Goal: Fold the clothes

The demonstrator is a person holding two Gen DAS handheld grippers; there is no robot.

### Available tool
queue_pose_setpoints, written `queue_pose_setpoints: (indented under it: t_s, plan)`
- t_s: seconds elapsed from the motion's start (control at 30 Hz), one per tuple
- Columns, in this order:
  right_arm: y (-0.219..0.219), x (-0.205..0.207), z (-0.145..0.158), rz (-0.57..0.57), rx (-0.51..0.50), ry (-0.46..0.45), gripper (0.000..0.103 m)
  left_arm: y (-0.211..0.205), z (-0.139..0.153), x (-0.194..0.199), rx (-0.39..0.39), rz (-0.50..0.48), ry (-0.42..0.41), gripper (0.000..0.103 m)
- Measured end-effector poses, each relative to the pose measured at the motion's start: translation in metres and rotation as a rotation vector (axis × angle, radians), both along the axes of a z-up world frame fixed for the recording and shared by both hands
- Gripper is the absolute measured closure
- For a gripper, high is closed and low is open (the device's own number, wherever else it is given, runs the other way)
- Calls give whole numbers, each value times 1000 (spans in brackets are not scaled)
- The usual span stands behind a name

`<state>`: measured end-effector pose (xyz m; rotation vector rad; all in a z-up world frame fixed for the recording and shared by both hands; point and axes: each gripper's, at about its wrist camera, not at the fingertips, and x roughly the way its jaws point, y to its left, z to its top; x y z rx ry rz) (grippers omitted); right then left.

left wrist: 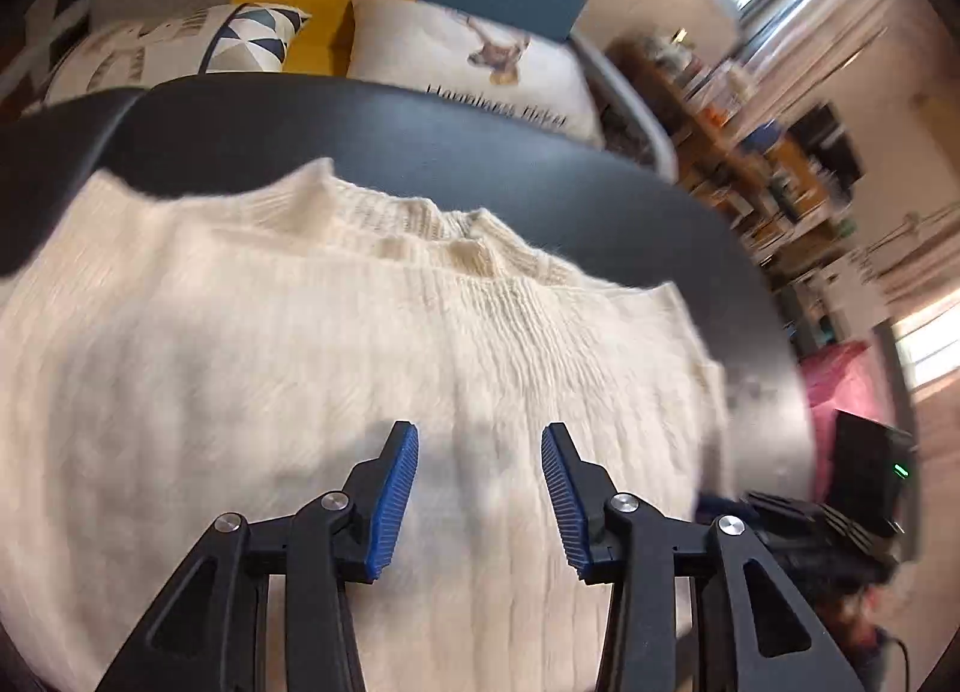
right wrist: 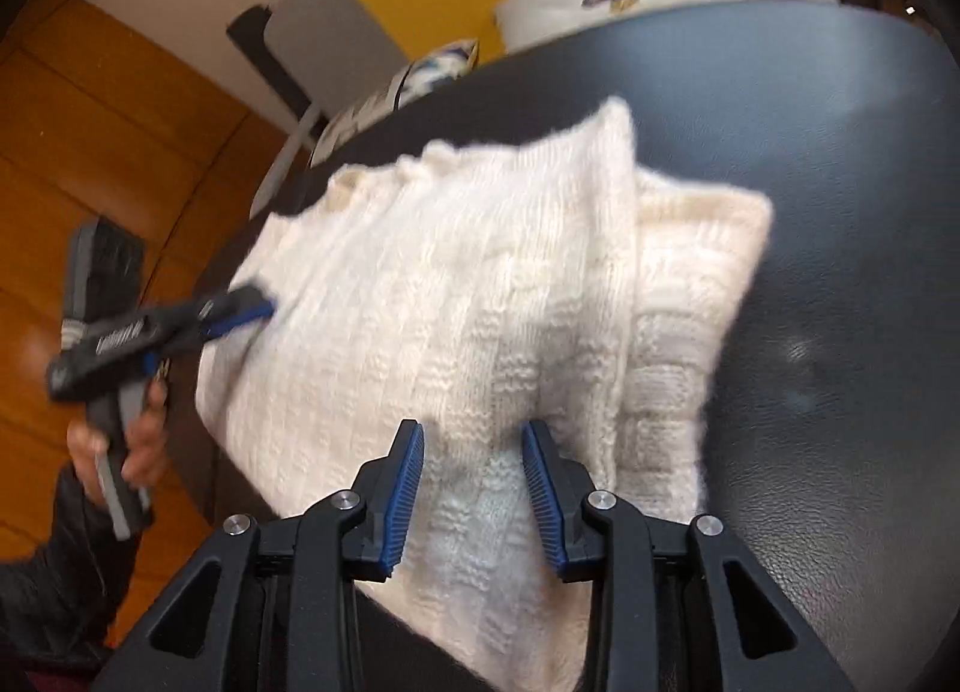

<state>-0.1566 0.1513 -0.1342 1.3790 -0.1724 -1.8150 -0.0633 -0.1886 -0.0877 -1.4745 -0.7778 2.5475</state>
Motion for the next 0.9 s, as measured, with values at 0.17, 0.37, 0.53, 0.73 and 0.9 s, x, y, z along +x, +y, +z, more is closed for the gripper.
queue_pose_setpoints:
  t_s: [0.17,0.37,0.53,0.73,0.9]
  plan:
    - [-28,28,24,73,-67,44,64,-81,24,88,-25,110,118,56]
    - [-94,55,21,123,13,50,64,-172,-9,140,-33,201,108,53]
    - [-104,55,19,78,44,26,64,-175,-27,154,27,161,129,53]
    - [-91,48,15,45,136,53,64,-161,-49,143,125,59,95,53]
    - [-87,44,-2,46,229,84,76,-159,-59,147,186,57,87,92]
